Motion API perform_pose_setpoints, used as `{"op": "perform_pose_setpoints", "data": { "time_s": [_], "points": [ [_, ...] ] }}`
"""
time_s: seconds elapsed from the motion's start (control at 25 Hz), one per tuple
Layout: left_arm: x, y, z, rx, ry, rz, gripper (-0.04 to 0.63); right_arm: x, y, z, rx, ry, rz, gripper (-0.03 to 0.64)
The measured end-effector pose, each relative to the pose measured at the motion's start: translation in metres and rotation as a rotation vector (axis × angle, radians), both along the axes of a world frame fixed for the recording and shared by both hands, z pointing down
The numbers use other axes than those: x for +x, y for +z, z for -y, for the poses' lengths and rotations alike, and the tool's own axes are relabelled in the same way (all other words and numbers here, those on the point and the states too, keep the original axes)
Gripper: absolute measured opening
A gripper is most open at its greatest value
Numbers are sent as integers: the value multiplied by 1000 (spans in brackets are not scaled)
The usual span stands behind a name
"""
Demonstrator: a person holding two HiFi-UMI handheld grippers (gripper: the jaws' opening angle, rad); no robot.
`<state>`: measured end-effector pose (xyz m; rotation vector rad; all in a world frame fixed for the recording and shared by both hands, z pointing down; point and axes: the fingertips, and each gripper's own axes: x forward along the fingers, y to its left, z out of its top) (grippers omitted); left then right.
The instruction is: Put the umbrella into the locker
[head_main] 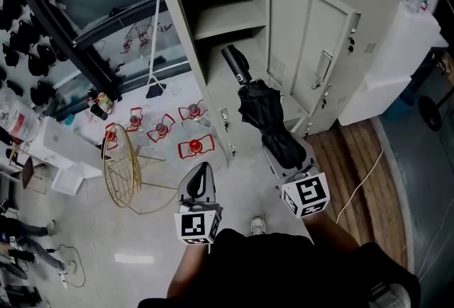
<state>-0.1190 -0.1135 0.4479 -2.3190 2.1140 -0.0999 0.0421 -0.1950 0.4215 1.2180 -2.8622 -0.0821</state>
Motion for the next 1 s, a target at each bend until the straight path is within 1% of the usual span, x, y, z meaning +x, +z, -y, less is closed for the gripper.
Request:
{"op": "perform_pose_setpoints", "data": {
  "time_s": [0.28, 0.36, 0.48, 0.76, 0.92, 1.0],
  "points": [
    [-20, 2, 32, 11, 15, 20, -3, -21, -5, 41, 4, 34, -7, 219],
    [-30, 1, 45, 19, 11, 41, -3, -29, -4, 52, 3, 38, 0, 219],
    [-43, -3, 66, 29, 30, 71, -3, -44, -4, 70, 0, 51, -2, 219],
    [-75, -18, 117, 52, 82, 77, -3, -74, -20, 118, 16, 115, -20, 219],
    [-88, -22, 139, 58, 116, 64, -3, -86, -31, 143, 35, 158, -43, 219],
    [-99, -21, 147, 57, 124, 74, -3, -93, -34, 152, 39, 180, -52, 219]
  ]
}}
